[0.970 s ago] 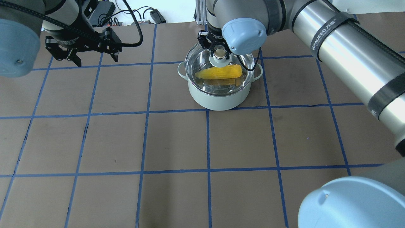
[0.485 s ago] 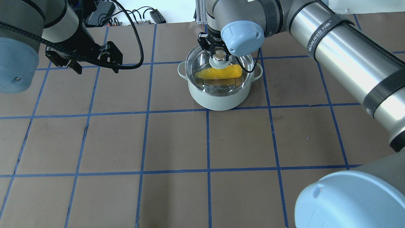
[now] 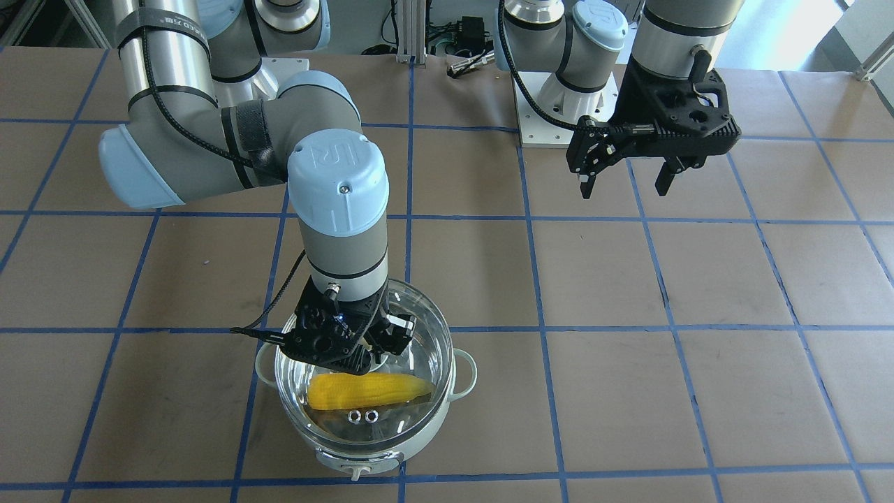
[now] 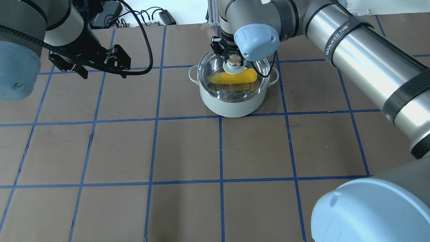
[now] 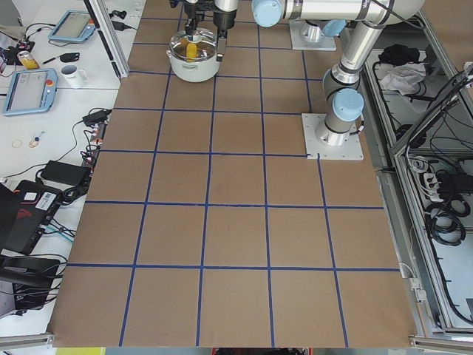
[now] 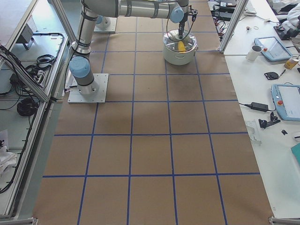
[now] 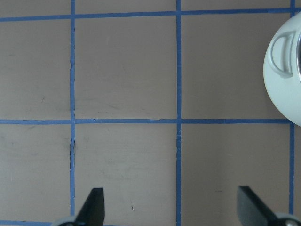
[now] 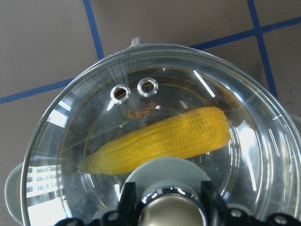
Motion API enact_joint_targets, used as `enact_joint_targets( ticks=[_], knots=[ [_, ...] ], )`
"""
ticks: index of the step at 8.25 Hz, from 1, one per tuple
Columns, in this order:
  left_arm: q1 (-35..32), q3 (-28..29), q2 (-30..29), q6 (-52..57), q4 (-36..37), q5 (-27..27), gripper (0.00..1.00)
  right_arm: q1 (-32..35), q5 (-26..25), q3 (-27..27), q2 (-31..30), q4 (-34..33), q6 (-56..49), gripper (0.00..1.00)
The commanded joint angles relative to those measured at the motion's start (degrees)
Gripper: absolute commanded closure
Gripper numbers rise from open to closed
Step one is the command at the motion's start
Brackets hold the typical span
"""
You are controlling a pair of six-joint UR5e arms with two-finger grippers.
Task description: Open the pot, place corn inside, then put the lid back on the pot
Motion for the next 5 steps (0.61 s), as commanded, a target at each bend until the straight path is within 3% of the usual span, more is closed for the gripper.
enact_joint_targets(
  ticks=[1,5],
  knots=[
    [0.0,0.1,0.0,-0.4,0.0,0.4,0.00,0.0,0.0,0.0,0.7,-0.4,-0.2,0.70],
    [0.1,0.3,-1.2,1.4,0.8,-0.2,0.00,0.0,0.0,0.1,0.7,-0.5,-0.2,0.70]
  ],
)
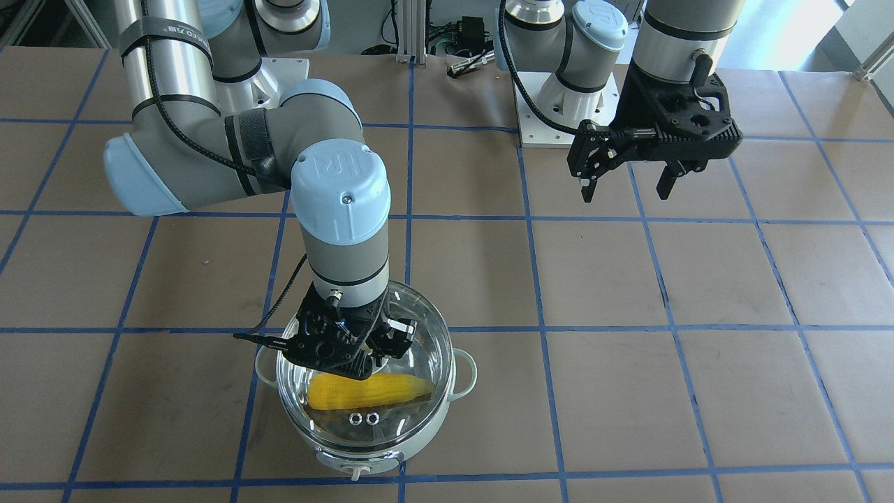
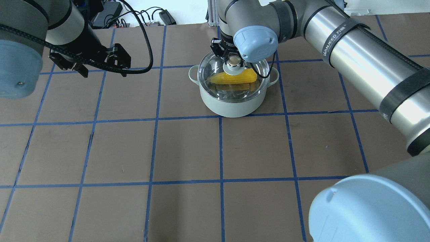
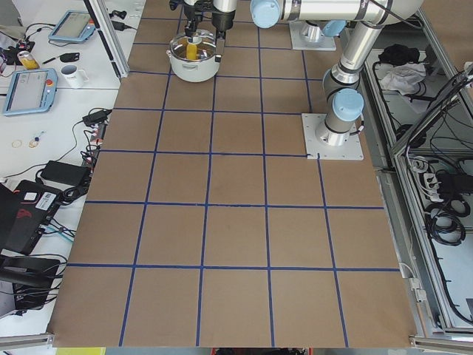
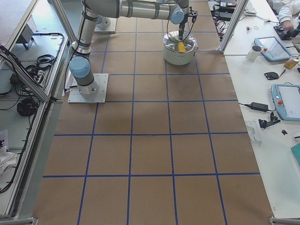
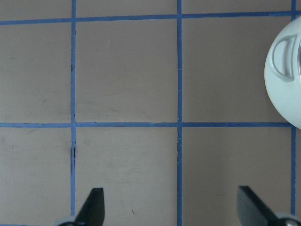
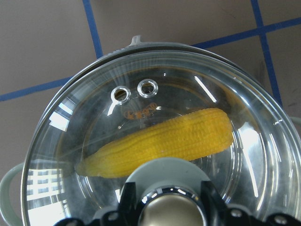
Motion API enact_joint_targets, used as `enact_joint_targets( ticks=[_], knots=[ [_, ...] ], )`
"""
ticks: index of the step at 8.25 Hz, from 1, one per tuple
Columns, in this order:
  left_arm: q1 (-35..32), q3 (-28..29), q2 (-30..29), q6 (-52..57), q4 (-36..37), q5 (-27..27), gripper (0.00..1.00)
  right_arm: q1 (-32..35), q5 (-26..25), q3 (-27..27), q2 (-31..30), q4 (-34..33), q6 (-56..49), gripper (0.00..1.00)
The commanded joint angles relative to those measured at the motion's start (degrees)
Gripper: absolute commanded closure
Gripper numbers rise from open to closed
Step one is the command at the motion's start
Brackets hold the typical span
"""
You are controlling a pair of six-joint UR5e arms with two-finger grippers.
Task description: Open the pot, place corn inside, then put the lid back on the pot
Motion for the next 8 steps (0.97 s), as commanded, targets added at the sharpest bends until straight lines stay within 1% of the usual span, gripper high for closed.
enact_joint_targets(
  ticks=[1,3,4,8],
  knots=[
    [0.0,0.4,-0.6,3.2,0.1,-0.3,0.00,0.0,0.0,0.1,0.0,0.0,-0.2,0.70],
    [0.0,0.4,-0.7,3.4,0.0,-1.3,0.00,0.0,0.0,0.1,0.0,-0.6,-0.3,0.70],
    [0.0,0.4,-0.7,3.4,0.0,-3.2,0.00,0.0,0.0,0.1,0.0,-0.9,-0.3,0.70],
    [0.0,0.2,-0.7,3.3,0.0,-3.2,0.00,0.0,-0.1,0.5,-0.1,-1.2,-0.3,0.70]
  ],
)
